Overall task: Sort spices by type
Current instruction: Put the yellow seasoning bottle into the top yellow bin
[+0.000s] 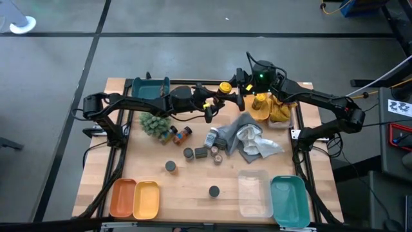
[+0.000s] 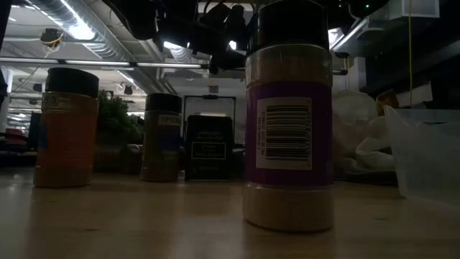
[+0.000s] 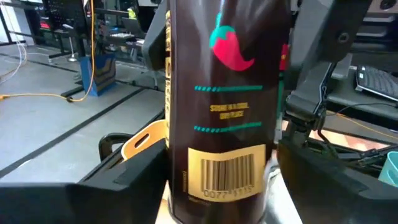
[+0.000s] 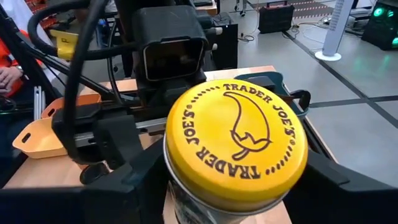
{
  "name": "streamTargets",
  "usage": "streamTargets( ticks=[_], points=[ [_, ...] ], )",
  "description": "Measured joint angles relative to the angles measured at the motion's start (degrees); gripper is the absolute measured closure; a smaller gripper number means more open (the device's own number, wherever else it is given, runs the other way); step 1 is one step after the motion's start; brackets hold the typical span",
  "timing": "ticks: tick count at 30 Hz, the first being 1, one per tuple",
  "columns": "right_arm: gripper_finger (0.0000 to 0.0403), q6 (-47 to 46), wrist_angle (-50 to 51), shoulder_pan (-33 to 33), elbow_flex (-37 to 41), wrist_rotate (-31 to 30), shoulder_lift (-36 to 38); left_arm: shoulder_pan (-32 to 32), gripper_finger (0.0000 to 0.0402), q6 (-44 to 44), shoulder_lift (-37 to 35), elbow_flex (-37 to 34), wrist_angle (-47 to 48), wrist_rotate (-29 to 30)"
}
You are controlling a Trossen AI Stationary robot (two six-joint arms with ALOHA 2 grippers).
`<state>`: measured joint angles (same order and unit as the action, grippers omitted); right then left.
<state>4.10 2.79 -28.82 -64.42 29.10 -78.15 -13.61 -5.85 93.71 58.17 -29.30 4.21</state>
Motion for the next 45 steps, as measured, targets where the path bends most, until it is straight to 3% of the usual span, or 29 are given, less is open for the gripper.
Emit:
streamTargets(
  ticks=[6, 15, 27, 36, 40, 45],
  points=[
    [0.0162, 0.0, 0.0, 0.0, 0.0, -0.2, 0.0, 0.0, 0.0104, -1.3, 0.0, 0.0, 0.1, -0.1],
    [0.0161, -0.6, 2.5, -1.6, 0.0, -5.3, 0.9, -1.6, 0.0101, -6.6, 0.0, 0.0, 3.8, 0.0],
    [0.016, 1.0, 15.1, -13.2, 0.1, -12.2, 3.7, -3.7, 0.01, -8.7, 0.0, 0.0, 10.3, -0.2],
    [0.0157, 0.7, 12.1, -17.8, 10.6, -16.5, 3.6, -3.7, 0.01, -8.7, 0.0, 0.0, 10.8, -0.2],
    [0.0157, 0.7, 5.3, -19.3, 16.1, -21.5, 3.6, -3.7, 0.01, -8.7, 0.0, 0.0, 10.8, -0.2],
    [0.0156, 0.1, 0.4, -22.0, 21.0, -21.9, 3.6, -3.6, 0.01, -8.7, 0.0, 0.0, 10.8, -0.2]
  ],
)
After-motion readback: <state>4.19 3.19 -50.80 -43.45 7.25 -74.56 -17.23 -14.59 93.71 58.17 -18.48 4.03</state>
